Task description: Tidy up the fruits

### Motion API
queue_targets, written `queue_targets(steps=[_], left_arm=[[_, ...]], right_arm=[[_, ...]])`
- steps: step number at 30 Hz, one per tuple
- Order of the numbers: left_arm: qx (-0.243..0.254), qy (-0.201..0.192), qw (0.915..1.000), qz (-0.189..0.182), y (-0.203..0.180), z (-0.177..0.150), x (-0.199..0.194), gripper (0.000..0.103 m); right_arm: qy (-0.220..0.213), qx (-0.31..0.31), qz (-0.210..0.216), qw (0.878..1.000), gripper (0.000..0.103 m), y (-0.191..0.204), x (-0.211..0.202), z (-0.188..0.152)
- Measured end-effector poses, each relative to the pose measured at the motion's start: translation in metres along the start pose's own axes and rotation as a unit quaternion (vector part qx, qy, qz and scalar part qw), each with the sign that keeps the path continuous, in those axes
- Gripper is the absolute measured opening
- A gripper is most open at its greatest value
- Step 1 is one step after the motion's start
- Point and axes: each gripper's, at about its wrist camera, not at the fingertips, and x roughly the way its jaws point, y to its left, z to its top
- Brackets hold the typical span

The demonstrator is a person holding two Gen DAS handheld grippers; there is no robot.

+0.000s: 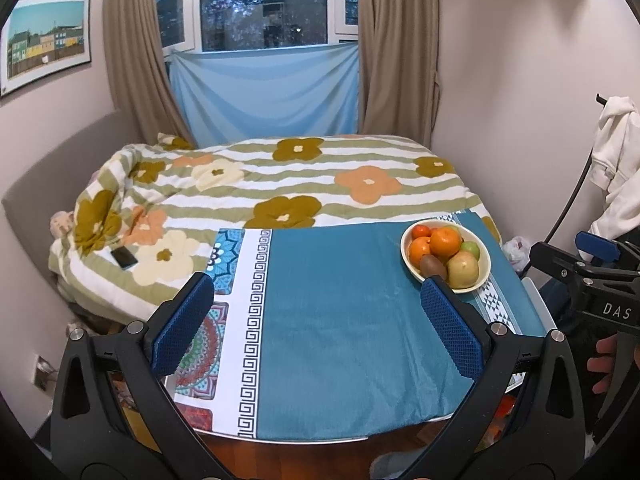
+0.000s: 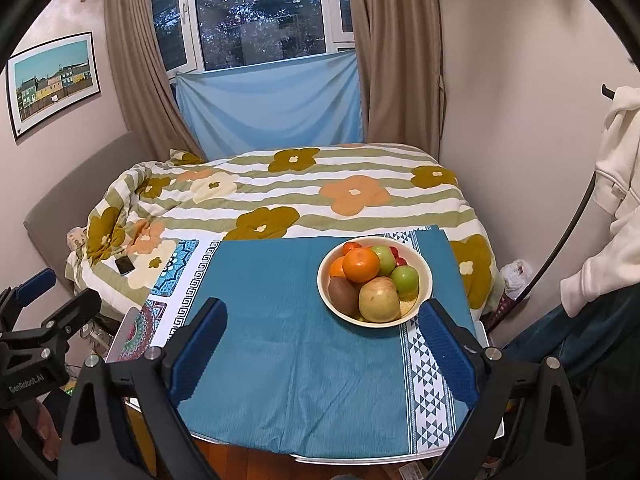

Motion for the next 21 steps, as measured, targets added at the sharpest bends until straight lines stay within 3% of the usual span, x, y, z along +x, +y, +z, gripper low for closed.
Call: queue_targets(steps=[21], left_arm=[[0.006,-0.006,0.9999,-0.009,-0.002,0.008,0.01,0.103]], right_arm=[[-0.005,0.013,-0.015,1.0,0.095,-0.009,0.009,0.015]])
